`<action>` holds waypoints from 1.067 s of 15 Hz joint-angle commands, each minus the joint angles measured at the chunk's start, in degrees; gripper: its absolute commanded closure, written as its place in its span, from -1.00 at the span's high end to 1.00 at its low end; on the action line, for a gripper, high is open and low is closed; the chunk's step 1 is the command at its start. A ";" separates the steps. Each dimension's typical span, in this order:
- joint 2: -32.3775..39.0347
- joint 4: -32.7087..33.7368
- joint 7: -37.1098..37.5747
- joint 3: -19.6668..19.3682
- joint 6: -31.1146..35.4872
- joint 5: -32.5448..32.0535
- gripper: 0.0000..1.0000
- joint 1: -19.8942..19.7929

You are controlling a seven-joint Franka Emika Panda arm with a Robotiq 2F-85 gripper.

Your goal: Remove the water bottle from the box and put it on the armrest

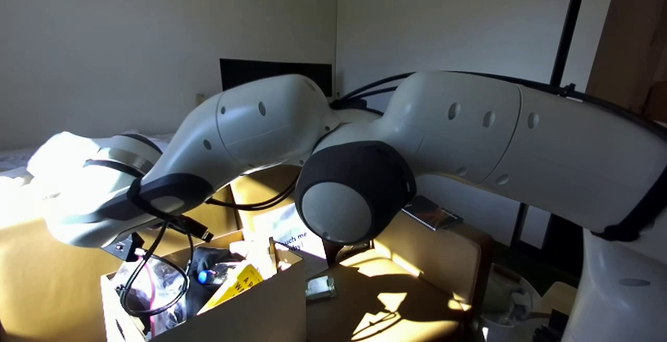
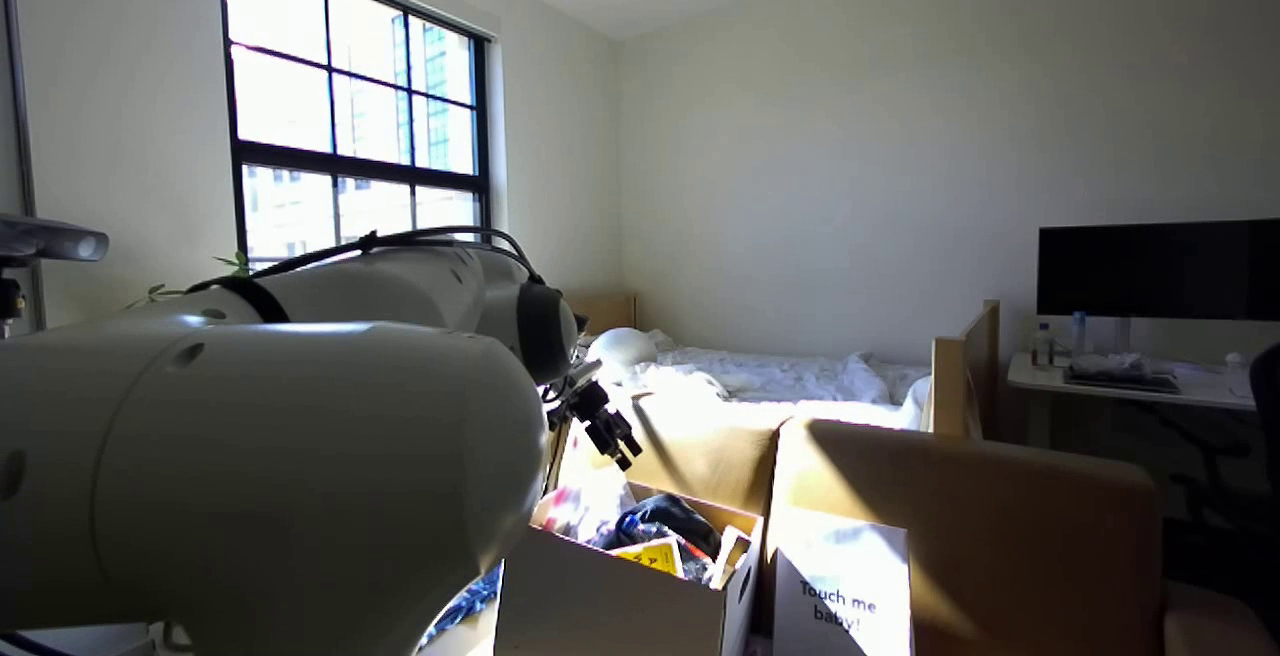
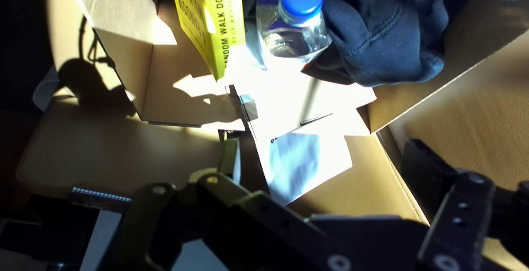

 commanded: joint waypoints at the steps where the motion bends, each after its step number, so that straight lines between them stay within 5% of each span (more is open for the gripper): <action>1: 0.22 -0.81 -3.90 0.45 1.54 -0.29 1.00 -0.63; 9: 8.23 1.36 -9.05 2.66 24.60 1.52 1.00 -4.48; 16: 6.73 0.51 -20.11 8.98 30.36 3.23 1.00 -6.05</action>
